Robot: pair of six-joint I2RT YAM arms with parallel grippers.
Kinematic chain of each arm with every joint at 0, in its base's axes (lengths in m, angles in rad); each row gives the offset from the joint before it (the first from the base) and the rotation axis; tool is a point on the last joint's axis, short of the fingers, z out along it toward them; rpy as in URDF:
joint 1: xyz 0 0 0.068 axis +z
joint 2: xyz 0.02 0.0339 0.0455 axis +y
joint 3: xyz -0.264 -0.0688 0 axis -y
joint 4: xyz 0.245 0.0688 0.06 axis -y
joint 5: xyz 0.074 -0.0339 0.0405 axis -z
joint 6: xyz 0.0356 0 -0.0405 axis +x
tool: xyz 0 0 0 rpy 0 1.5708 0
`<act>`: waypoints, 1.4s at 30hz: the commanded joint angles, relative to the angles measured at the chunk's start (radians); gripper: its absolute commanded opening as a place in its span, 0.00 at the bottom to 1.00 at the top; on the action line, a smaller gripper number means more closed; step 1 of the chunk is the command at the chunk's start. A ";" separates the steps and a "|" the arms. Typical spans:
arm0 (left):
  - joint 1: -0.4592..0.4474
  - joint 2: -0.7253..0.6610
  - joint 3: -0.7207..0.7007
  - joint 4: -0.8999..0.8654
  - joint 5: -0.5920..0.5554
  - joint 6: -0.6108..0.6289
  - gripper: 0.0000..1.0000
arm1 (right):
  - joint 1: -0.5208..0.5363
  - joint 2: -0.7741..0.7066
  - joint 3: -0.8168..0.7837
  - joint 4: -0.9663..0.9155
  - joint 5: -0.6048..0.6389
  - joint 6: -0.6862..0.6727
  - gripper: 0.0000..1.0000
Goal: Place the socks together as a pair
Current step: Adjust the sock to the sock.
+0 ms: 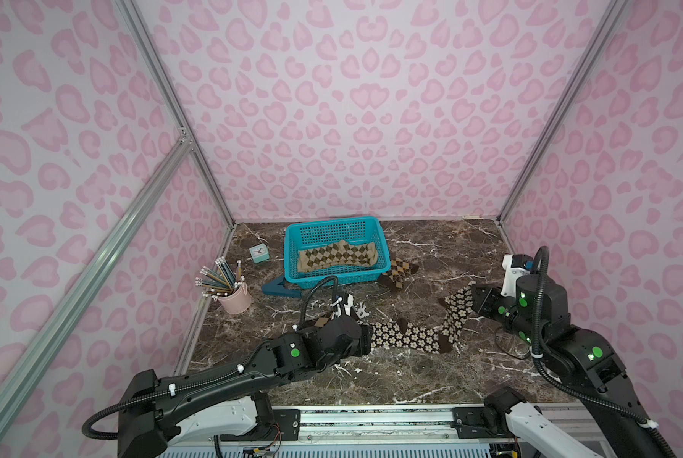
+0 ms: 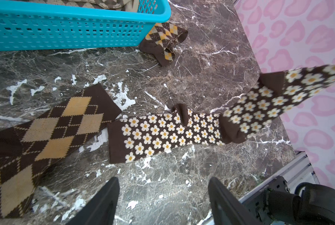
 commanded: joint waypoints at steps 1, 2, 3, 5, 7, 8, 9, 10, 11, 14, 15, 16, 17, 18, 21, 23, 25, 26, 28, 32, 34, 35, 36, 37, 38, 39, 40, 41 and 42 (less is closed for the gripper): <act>0.001 -0.025 -0.001 -0.026 -0.037 -0.003 0.75 | 0.018 0.066 0.034 -0.041 -0.130 -0.079 0.00; 0.002 -0.033 -0.006 -0.030 -0.040 -0.007 0.75 | 0.037 0.075 0.014 -0.027 -0.148 -0.070 0.00; 0.002 -0.043 -0.013 -0.034 -0.040 -0.013 0.75 | 0.079 0.083 -0.020 -0.003 -0.153 -0.051 0.00; 0.002 -0.066 -0.029 -0.043 -0.042 -0.027 0.75 | 0.205 0.099 -0.093 0.055 -0.122 0.002 0.00; 0.001 -0.093 -0.043 -0.059 -0.048 -0.040 0.75 | 0.391 0.142 -0.155 0.145 -0.069 0.078 0.00; 0.001 -0.105 -0.047 -0.069 -0.052 -0.045 0.75 | 0.451 0.167 -0.167 0.178 -0.054 0.099 0.00; 0.001 -0.118 -0.050 -0.082 -0.058 -0.050 0.75 | 0.545 0.216 -0.172 0.225 -0.034 0.128 0.00; 0.002 -0.130 -0.053 -0.098 -0.066 -0.054 0.75 | 0.621 0.275 -0.174 0.272 -0.027 0.149 0.00; 0.002 -0.141 -0.054 -0.113 -0.074 -0.060 0.75 | 0.674 0.331 -0.173 0.313 -0.035 0.161 0.00; 0.002 -0.184 -0.065 -0.157 -0.093 -0.084 0.76 | 0.769 0.520 -0.133 0.382 -0.064 0.208 0.00; 0.001 -0.202 -0.073 -0.169 -0.097 -0.094 0.77 | 0.775 0.582 -0.120 0.402 -0.114 0.216 0.00; 0.001 -0.220 -0.082 -0.181 -0.101 -0.105 0.77 | 0.785 0.631 -0.110 0.423 -0.122 0.232 0.00; 0.001 -0.236 -0.089 -0.192 -0.103 -0.113 0.77 | 0.799 0.662 -0.108 0.446 -0.119 0.250 0.00; 0.001 -0.253 -0.097 -0.207 -0.108 -0.123 0.77 | 0.810 0.691 -0.113 0.487 -0.136 0.266 0.00; 0.001 -0.298 -0.113 -0.240 -0.112 -0.137 0.77 | 0.827 0.735 -0.142 0.600 -0.172 0.314 0.00; 0.001 -0.313 -0.120 -0.245 -0.110 -0.140 0.77 | 0.828 0.752 -0.160 0.661 -0.222 0.323 0.17; 0.000 -0.312 -0.126 -0.228 -0.093 -0.130 0.78 | 0.826 0.753 -0.170 0.679 -0.255 0.312 0.40; 0.000 -0.305 -0.128 -0.215 -0.083 -0.121 0.79 | 0.824 0.744 -0.178 0.674 -0.258 0.309 0.45; -0.007 -0.283 -0.129 -0.194 -0.068 -0.110 0.79 | 0.810 0.692 -0.218 0.664 -0.266 0.304 0.58; -0.027 -0.238 -0.132 -0.142 -0.040 -0.090 0.79 | 0.766 0.535 -0.326 0.635 -0.296 0.296 0.67; -0.044 -0.210 -0.145 -0.096 -0.016 -0.085 0.79 | 0.736 0.457 -0.374 0.591 -0.286 0.290 0.67; -0.054 -0.195 -0.149 -0.082 -0.008 -0.088 0.79 | 0.723 0.430 -0.392 0.568 -0.263 0.287 0.65; -0.065 -0.176 -0.157 -0.071 -0.004 -0.095 0.79 | 0.705 0.402 -0.413 0.545 -0.236 0.282 0.63; -0.072 -0.156 -0.163 -0.066 0.000 -0.107 0.79 | 0.679 0.380 -0.428 0.525 -0.227 0.266 0.62; -0.076 -0.139 -0.167 -0.063 0.005 -0.116 0.79 | 0.651 0.366 -0.441 0.514 -0.227 0.250 0.62; -0.077 -0.123 -0.171 -0.064 0.009 -0.128 0.80 | 0.613 0.350 -0.457 0.510 -0.238 0.232 0.62; -0.077 -0.109 -0.176 -0.060 0.015 -0.136 0.81 | 0.578 0.335 -0.477 0.519 -0.252 0.210 0.62; -0.077 -0.094 -0.182 -0.049 0.027 -0.136 0.83 | 0.548 0.323 -0.494 0.532 -0.263 0.190 0.62; -0.073 -0.075 -0.178 -0.045 0.028 -0.132 0.84 | 0.520 0.317 -0.505 0.536 -0.274 0.178 0.62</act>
